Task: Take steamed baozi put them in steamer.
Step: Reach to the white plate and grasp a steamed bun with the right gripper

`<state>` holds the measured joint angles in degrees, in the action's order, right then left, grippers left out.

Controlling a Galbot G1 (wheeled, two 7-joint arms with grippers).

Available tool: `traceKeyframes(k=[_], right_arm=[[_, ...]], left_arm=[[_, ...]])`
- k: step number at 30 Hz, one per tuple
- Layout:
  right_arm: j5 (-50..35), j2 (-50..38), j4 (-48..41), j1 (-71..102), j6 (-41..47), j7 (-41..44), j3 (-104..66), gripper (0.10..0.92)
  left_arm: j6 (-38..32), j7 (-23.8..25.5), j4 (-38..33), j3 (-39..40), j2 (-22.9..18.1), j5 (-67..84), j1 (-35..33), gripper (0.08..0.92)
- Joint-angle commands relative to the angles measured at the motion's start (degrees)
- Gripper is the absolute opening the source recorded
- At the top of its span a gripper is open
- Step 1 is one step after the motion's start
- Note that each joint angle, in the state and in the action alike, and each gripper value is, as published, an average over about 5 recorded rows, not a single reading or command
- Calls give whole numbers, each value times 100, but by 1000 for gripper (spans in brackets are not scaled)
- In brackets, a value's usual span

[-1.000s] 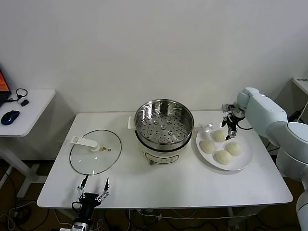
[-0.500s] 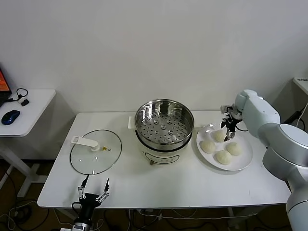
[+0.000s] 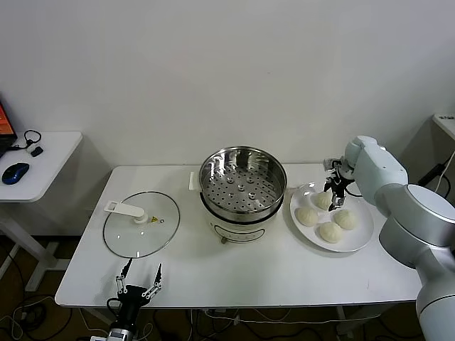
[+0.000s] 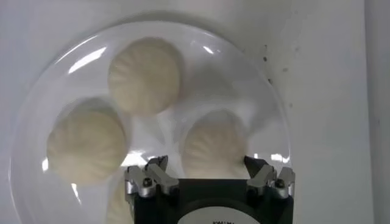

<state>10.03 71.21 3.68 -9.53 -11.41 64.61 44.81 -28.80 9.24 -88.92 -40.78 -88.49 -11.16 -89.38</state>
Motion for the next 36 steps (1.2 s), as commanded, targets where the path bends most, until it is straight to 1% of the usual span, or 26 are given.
traceKeyframes(k=[1,21,27,34,36], right_arm=[[107,44,-74,-14,-39,-75,-167,823],[319,35,-160,22,-125,-108,-205,820],[325,33,-170,50,-178,-188,-227,770],[331,30,-162,32,-208,-242,-264,657],[329,29,-155,23,-210,-235,-274,640]], left_arm=[[-3,-12,19,19,1,-28,15,823],[-21,-21,131,36,18,-37,103,823],[-28,-25,148,30,25,-31,121,823],[-32,-29,158,33,18,-31,138,823],[-32,-29,152,31,15,-30,135,823]])
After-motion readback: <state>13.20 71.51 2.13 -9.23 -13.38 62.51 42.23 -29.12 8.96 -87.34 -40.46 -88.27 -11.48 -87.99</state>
